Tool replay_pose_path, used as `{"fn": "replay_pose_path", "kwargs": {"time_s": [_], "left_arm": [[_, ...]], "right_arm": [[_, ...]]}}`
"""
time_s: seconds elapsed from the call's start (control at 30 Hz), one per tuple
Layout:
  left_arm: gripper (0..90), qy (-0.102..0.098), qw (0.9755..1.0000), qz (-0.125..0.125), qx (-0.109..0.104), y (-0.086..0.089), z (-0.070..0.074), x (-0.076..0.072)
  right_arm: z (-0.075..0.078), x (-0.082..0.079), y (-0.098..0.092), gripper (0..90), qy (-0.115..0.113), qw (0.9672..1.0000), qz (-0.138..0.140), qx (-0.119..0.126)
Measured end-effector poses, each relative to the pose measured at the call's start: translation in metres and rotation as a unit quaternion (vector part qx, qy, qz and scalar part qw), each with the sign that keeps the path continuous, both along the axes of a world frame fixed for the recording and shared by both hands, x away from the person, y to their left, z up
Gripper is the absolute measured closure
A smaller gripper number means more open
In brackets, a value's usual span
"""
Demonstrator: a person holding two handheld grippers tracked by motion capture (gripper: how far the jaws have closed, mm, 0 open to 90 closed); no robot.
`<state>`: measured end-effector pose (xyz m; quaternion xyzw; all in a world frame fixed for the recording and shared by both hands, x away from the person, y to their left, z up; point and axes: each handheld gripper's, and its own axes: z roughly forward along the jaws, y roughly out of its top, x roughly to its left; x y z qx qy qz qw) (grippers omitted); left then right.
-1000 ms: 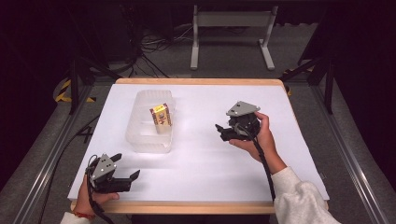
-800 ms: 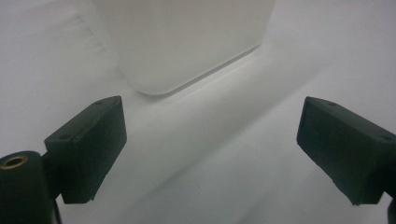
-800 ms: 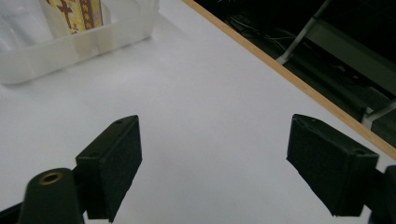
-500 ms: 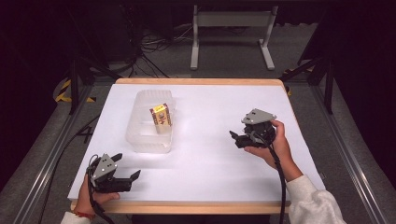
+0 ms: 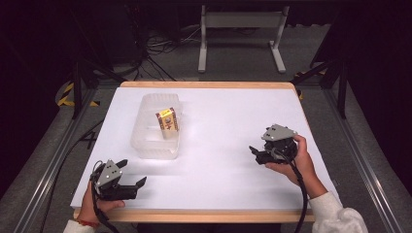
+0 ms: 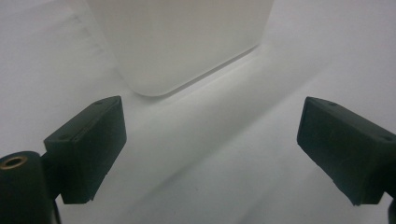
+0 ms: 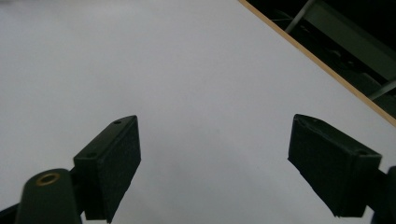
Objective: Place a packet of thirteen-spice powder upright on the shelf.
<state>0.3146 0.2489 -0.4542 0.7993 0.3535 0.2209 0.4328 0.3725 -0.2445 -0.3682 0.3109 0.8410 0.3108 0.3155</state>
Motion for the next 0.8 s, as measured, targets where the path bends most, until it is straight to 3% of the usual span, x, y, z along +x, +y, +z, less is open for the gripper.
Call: {"fn": "replay_pose_path", "kwargs": {"time_s": [0.27,0.8], "left_arm": [[8.9,0.0,1.0,-0.001,0.003,0.0,0.0,0.0],[8.9,0.001,1.0,-0.003,0.005,-0.002,0.0,0.001]], "right_arm": [[-0.012,-0.013,-0.022,17.4,0.005,0.9999,-0.004,0.013],[-0.033,-0.043,-0.068,17.0,-0.019,0.9976,-0.016,0.065]]}}
